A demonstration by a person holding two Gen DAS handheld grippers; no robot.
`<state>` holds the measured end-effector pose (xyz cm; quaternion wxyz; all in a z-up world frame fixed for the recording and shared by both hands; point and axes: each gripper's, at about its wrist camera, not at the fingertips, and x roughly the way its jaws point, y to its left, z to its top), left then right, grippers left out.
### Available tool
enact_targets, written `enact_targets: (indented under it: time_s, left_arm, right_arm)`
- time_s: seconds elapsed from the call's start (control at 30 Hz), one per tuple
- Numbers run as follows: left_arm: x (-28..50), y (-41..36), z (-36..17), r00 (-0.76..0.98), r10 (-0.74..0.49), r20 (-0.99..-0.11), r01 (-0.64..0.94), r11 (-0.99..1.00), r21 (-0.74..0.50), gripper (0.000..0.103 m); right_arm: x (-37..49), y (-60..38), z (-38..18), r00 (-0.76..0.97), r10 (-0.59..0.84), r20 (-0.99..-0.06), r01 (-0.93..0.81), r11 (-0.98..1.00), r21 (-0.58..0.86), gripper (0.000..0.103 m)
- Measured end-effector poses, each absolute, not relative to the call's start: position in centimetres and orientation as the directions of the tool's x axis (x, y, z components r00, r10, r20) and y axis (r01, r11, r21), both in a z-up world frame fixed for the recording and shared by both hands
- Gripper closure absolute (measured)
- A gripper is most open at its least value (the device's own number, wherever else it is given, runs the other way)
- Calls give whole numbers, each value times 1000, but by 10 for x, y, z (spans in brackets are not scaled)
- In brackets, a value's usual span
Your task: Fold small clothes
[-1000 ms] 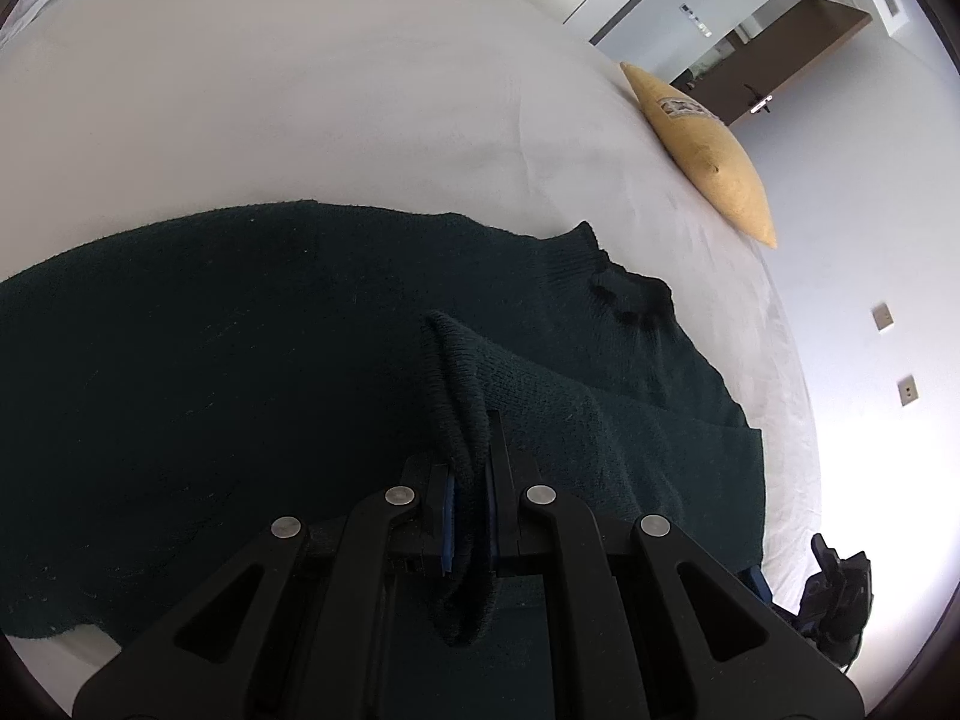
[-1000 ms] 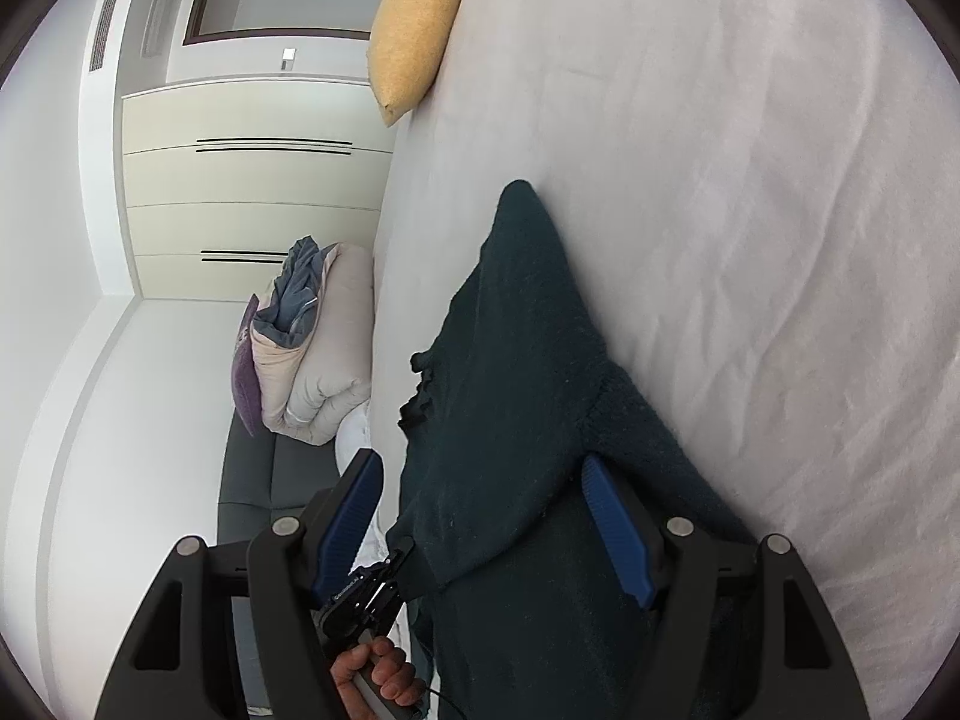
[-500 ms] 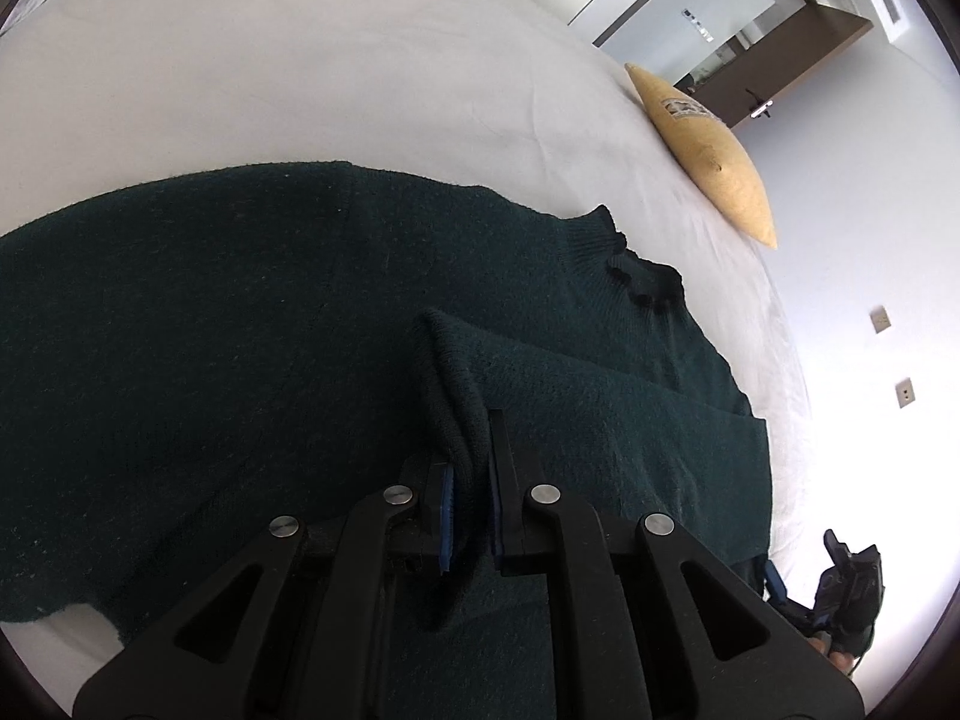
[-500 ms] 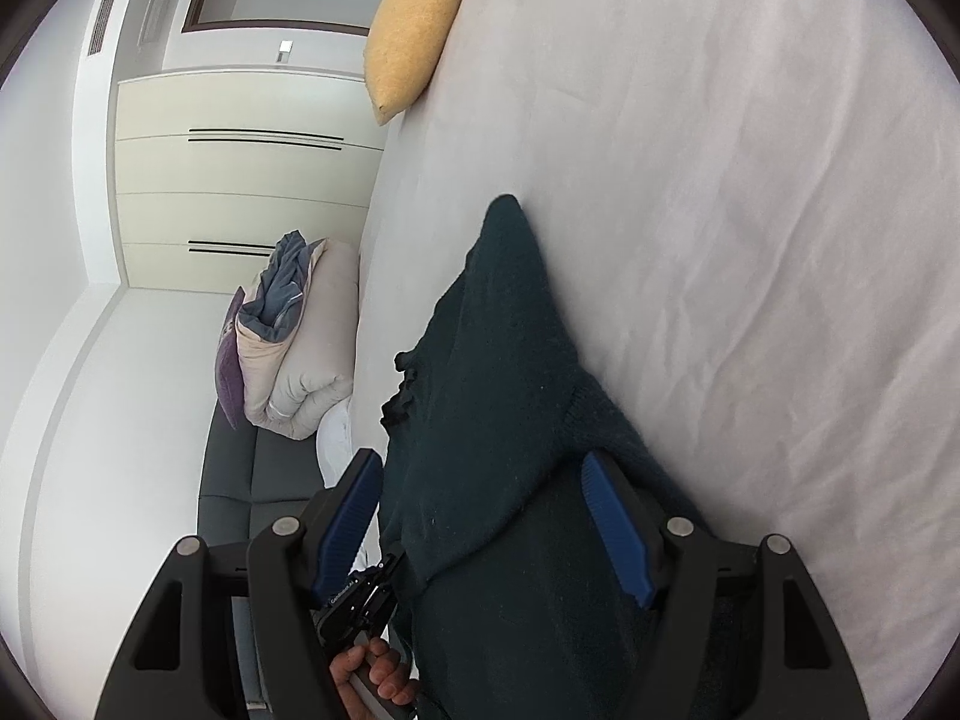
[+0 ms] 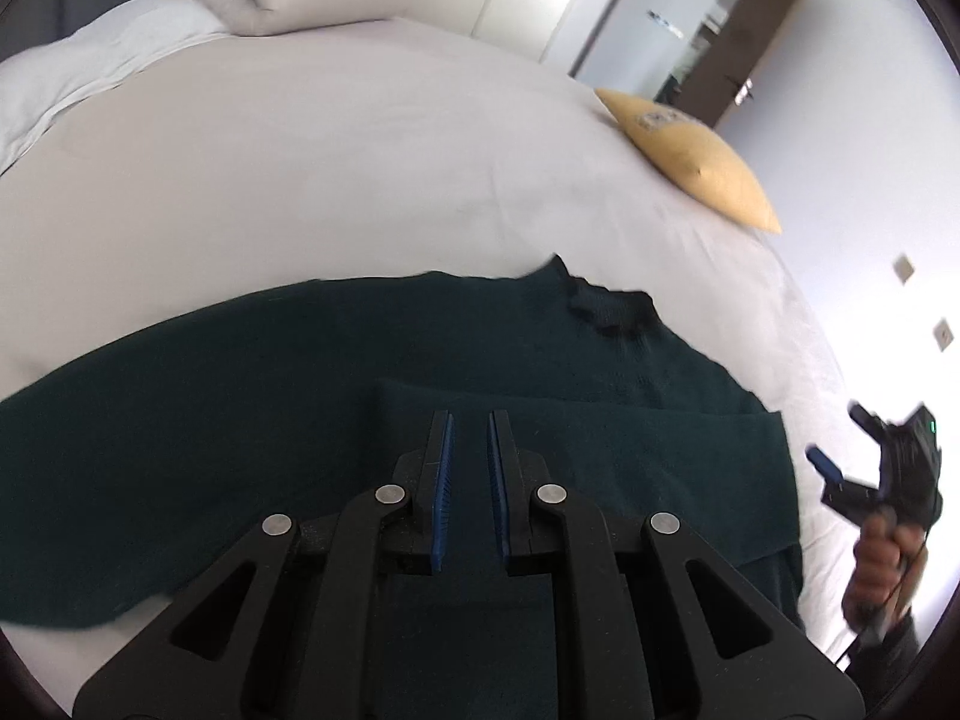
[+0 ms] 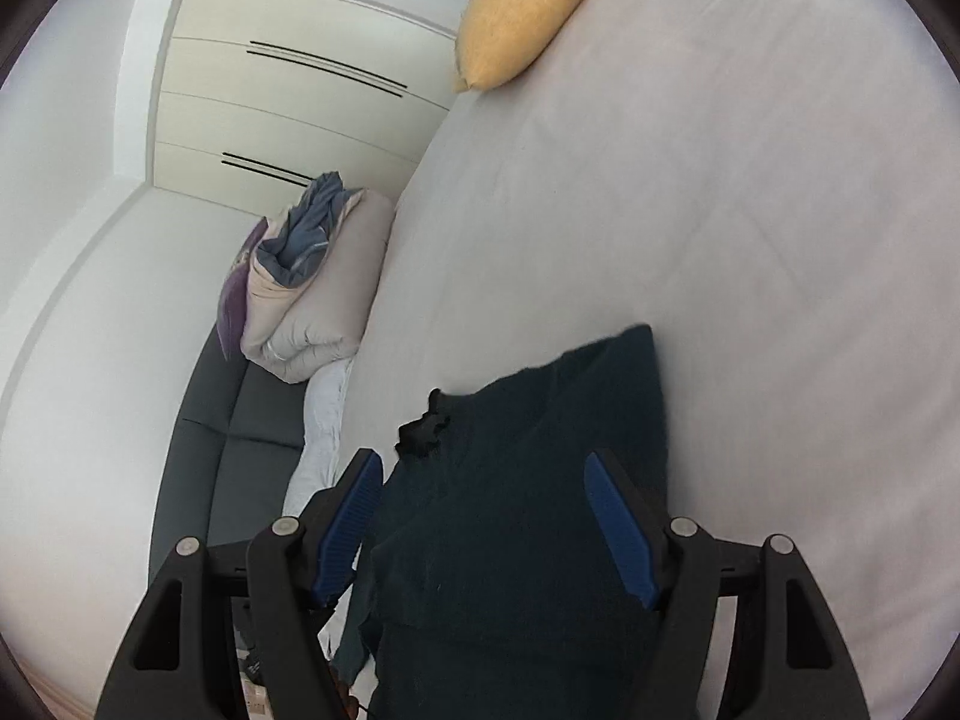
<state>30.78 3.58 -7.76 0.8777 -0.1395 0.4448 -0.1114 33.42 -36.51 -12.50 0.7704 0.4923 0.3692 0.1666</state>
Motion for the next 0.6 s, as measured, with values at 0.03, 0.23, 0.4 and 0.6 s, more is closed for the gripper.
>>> enact_targets:
  time_s: [0.03,0.23,0.4,0.6]
  left_arm:
    - [313,31,-87,559,-320,-765,68,937,-342,92]
    - [311,19,-120,514,-312,-799,85,945,-314,92]
    - [306,26,-123,517,-328,-791,63,936,-347,92]
    - [271,68,-99,599,-353,-719,-14,893,-450,92]
  right_arm:
    - [341,-365,-130,671,614,-416,126,458,880,29]
    - [350,-347,-156,616,638,-462,116,507,854,31]
    - [316,-325,-158,550,693,-466,67,520,851,30]
    - [276,-328,-145,579,704,-412,46,476,878,26]
